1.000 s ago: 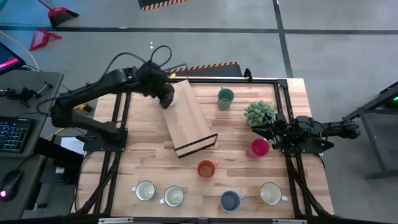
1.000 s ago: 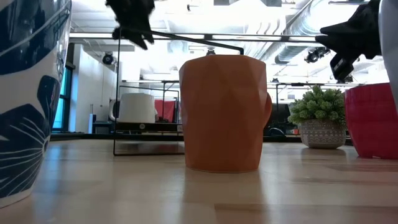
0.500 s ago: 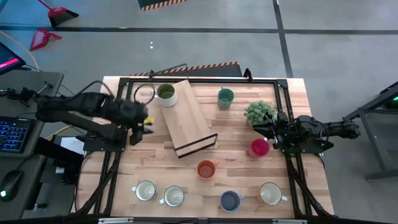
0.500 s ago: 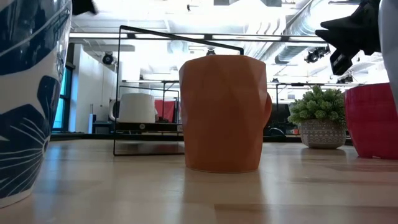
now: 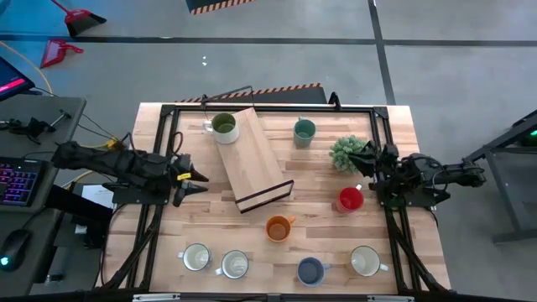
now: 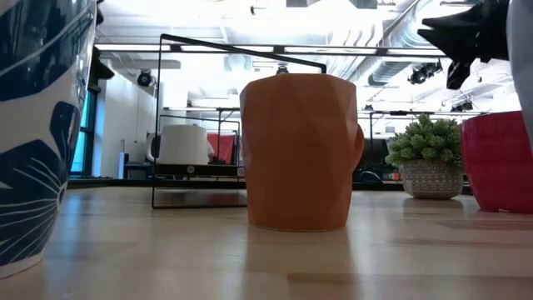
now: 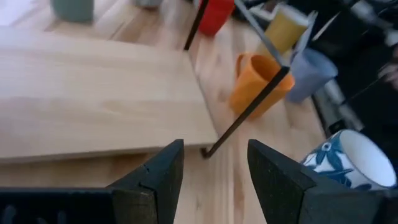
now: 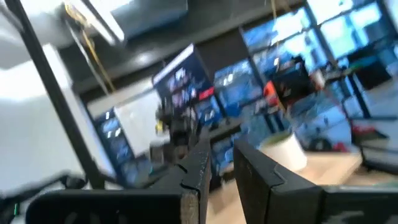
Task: Place coffee mugs
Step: Put the green mug on the shelf
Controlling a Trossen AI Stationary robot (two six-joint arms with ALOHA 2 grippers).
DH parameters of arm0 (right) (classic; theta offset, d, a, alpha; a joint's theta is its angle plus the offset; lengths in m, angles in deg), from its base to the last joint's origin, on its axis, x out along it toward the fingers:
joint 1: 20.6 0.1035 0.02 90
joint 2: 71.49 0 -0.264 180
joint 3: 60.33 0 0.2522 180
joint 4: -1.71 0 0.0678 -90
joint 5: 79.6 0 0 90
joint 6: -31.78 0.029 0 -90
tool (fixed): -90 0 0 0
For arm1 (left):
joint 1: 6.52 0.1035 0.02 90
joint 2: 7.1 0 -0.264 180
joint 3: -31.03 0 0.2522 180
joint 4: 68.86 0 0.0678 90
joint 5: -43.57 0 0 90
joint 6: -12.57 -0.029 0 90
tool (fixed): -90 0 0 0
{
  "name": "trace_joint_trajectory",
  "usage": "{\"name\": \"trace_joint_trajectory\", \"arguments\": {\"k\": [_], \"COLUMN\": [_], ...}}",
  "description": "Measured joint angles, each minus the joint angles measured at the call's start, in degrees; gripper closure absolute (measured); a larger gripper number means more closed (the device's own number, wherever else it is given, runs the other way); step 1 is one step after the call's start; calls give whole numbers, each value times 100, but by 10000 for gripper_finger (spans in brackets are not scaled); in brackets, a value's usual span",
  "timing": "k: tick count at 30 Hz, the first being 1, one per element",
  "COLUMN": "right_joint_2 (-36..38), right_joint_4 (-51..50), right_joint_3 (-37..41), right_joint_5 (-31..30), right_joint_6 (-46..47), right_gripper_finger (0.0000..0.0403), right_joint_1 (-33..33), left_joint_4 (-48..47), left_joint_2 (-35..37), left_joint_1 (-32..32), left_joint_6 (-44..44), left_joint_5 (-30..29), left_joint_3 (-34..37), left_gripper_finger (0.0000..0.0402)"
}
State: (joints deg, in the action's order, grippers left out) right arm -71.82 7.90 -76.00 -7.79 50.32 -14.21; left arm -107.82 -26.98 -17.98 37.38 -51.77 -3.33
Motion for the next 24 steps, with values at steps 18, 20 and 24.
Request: {"name": "trace_joint_trajectory", "arguments": {"k": [18, 20, 24], "right_joint_2": [-2886, -3419, -4330], "right_joint_4": [-3866, -4304, -5113], "right_joint_3": [-3896, -4381, -5433], "right_joint_5": [-2111, -2414, -2298], "right_joint_6": [-750, -621, -441], "right_gripper_finger": [345, 345, 345], "right_joint_1": [-4, -34, -427], "left_joint_4": [2527, 2516, 2509], "left_joint_2": [627, 626, 623], "left_joint_1": [0, 0, 0], "left_joint_6": [-236, -112, 157], "left_joint_5": [340, 340, 360], "left_joint_3": [1228, 1228, 1228], "left_gripper_finger": [236, 236, 236]}}
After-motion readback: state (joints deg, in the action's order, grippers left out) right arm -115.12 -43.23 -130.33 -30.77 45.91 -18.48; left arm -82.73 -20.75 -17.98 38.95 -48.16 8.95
